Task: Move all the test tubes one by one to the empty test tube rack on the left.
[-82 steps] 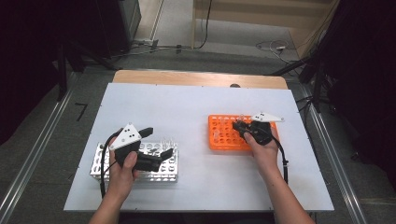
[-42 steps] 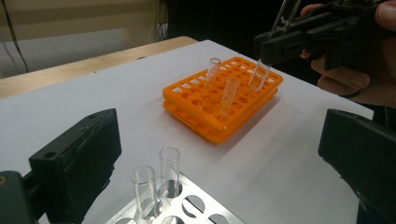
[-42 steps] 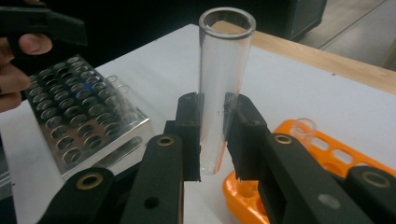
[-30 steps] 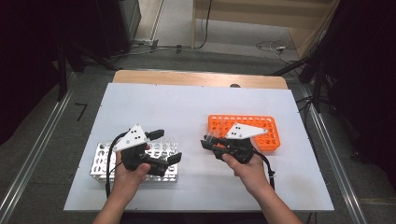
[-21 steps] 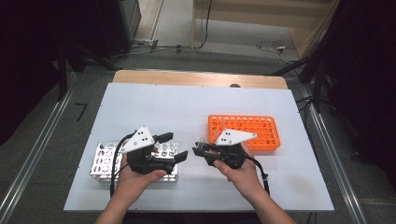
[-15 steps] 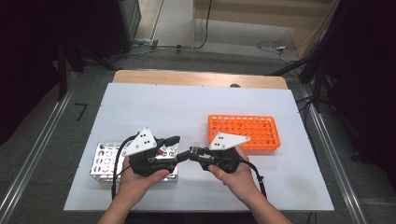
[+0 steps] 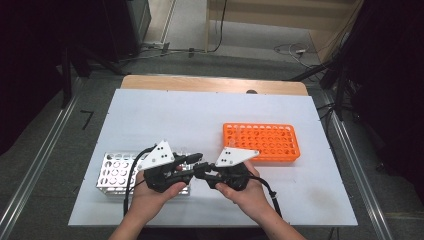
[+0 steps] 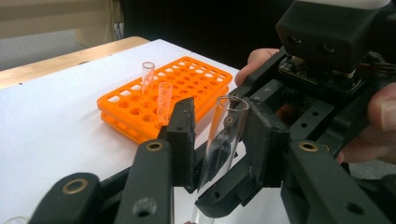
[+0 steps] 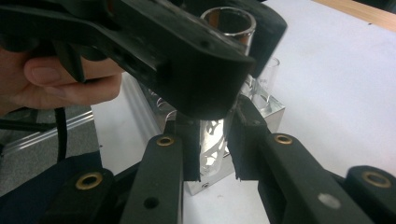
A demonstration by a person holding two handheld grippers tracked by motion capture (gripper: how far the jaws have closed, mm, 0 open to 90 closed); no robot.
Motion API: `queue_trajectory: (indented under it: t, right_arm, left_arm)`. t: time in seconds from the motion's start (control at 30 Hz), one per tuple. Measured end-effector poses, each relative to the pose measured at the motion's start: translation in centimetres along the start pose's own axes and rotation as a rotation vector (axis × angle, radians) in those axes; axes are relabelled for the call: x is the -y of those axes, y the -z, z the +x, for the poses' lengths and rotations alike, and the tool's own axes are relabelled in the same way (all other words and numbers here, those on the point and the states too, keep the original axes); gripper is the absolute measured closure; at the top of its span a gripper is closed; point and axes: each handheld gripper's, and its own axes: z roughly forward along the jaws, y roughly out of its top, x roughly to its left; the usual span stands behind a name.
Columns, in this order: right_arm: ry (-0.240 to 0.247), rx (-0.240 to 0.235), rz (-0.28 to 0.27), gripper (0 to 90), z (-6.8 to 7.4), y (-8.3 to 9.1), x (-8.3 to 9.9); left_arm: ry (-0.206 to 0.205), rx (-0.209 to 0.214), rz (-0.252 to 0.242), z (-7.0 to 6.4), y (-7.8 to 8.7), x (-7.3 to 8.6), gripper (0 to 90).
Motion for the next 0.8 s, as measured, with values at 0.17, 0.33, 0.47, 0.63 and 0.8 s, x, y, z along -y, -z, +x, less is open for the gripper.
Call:
queue_trajectory:
  t: [0.17, 0.33, 0.47, 0.63, 0.8]
  right_arm:
    - [-0.005, -0.003, 0.004, 72.9, 0.09, -0.06, -0.01]
    - [-0.009, -0.005, 0.004, 72.8, 0.07, -0.09, 0.02]
    - [-0.014, -0.009, 0.0, 72.5, 0.03, -0.12, 0.01]
    - [-0.027, -0.033, 0.003, 66.8, -0.06, -0.16, 0.01]
    - [-0.018, -0.08, 0.0, 42.0, -0.05, 0.0, 0.06]
  left_arm:
    - [-0.005, 0.004, 0.006, -0.11, -0.1, 0.0, 72.9]
    - [-0.009, -0.01, 0.007, -0.06, -0.06, 0.0, 74.4]
    - [-0.006, -0.017, 0.003, 0.0, 0.0, 0.0, 75.6]
    - [-0.006, -0.024, 0.002, 0.02, 0.03, 0.0, 75.8]
    - [-0.002, -0.044, -0.003, 0.32, 0.37, -0.09, 75.8]
